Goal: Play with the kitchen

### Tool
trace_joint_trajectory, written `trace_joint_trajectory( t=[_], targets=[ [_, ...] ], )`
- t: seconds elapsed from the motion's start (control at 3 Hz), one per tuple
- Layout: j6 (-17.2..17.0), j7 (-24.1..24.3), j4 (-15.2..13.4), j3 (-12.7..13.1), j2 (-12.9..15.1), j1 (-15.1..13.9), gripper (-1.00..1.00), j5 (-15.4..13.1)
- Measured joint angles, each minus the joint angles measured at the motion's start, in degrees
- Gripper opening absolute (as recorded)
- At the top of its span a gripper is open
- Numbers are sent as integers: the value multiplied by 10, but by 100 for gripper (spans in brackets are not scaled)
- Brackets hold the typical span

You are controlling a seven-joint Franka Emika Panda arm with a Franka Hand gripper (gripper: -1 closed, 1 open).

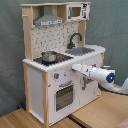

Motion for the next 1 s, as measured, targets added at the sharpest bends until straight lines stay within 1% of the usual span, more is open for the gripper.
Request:
trace_joint_trajectory(
  t=[1.0],
  targets=[
    [0,184,-1,0,0,0,-100,0]
  ],
)
